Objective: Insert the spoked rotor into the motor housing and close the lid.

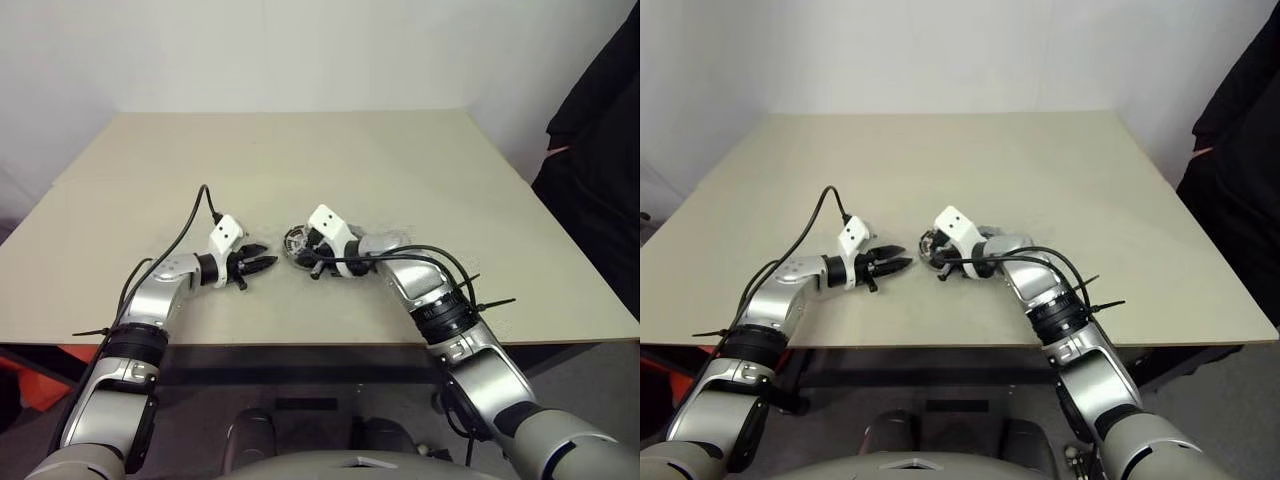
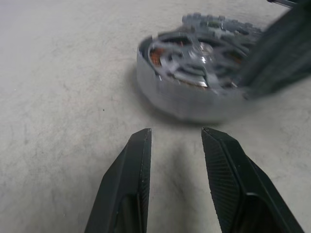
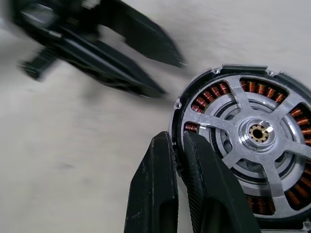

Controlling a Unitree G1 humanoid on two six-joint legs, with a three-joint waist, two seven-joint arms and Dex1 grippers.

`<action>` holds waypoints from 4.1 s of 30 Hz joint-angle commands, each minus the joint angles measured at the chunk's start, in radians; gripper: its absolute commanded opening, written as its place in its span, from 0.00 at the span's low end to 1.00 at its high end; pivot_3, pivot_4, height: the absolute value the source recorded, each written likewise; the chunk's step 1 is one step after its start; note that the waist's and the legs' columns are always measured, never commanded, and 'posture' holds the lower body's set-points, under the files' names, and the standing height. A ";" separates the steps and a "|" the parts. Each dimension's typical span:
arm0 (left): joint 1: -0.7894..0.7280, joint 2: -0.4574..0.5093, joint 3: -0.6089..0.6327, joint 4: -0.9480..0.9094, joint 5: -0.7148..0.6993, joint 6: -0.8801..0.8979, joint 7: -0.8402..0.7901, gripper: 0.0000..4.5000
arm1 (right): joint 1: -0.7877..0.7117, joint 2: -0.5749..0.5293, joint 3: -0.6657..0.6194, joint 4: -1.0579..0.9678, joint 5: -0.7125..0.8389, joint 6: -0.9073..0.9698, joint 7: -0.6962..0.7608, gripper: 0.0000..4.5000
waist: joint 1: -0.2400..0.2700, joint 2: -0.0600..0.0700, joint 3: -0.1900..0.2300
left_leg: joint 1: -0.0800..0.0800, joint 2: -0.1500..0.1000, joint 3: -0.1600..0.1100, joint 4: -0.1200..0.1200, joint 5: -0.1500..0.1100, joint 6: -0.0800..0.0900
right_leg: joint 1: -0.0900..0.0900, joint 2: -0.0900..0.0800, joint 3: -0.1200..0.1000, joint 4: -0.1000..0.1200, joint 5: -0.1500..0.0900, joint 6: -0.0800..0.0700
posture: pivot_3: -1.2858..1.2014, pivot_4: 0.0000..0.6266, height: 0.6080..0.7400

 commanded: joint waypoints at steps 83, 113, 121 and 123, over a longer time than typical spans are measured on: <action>-0.029 0.034 -0.013 -0.006 0.020 -0.016 -0.024 0.39 | -0.036 0.246 -0.831 0.297 0.518 0.061 -0.698 1.00 | 0.007 0.000 -0.001 | 0.023 -0.004 0.001 -0.026 0.010 -0.017 | 0.007 -0.002 0.001 -0.004 -0.004 0.007 | 0.52 0.00 1.00; -0.021 0.030 -0.010 -0.007 0.020 -0.013 -0.016 0.39 | 0.049 0.226 -0.358 -0.102 0.496 0.015 -0.534 1.00 | 0.004 0.000 -0.001 | 0.008 -0.004 0.000 -0.025 0.009 -0.015 | -0.004 -0.001 -0.001 -0.008 0.000 0.000 | 0.52 0.00 1.00; -0.008 0.043 0.000 -0.007 0.013 -0.014 -0.023 0.39 | 0.018 0.087 -0.162 -0.030 0.222 -0.322 -0.445 1.00 | 0.003 -0.001 -0.001 | 0.007 -0.004 0.000 -0.024 0.009 -0.015 | -0.004 -0.001 -0.001 -0.008 0.000 0.000 | 0.52 0.00 1.00; -0.007 0.042 -0.001 -0.008 0.014 -0.014 -0.023 0.39 | -0.002 0.095 -0.174 0.053 0.211 -0.362 -0.442 1.00 | 0.002 -0.001 -0.001 | 0.007 -0.004 0.000 -0.024 0.009 -0.015 | -0.004 -0.001 -0.001 -0.007 0.000 0.000 | 0.52 0.00 1.00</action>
